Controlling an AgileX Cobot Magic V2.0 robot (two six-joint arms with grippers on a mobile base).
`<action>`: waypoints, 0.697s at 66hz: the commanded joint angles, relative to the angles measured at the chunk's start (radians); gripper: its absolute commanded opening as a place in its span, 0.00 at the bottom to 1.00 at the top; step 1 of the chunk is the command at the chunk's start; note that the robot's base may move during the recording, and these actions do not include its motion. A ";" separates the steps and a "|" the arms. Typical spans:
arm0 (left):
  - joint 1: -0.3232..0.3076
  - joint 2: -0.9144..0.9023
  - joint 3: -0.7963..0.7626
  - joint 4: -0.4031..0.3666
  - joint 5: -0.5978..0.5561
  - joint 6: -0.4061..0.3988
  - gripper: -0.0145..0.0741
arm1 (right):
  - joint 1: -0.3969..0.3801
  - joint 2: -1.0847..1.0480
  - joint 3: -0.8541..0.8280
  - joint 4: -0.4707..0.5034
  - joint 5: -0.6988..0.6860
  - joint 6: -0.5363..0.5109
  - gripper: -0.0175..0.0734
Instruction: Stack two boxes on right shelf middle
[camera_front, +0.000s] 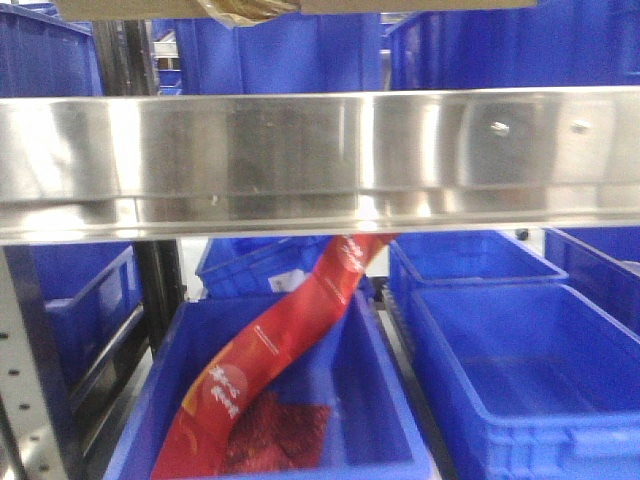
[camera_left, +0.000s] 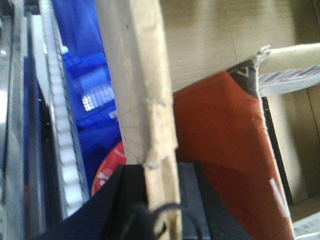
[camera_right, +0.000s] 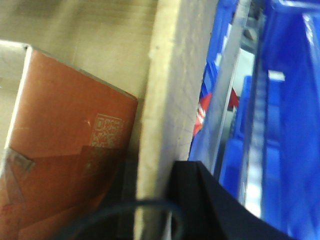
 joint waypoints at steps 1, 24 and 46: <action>0.000 -0.016 -0.005 0.012 -0.035 0.010 0.04 | -0.008 -0.012 -0.010 -0.030 -0.054 -0.009 0.02; 0.000 -0.016 -0.005 0.014 -0.035 0.010 0.04 | -0.008 -0.012 -0.010 -0.030 -0.054 -0.009 0.02; 0.000 -0.016 -0.005 0.014 -0.035 0.010 0.04 | -0.008 -0.012 -0.010 -0.030 -0.054 -0.009 0.02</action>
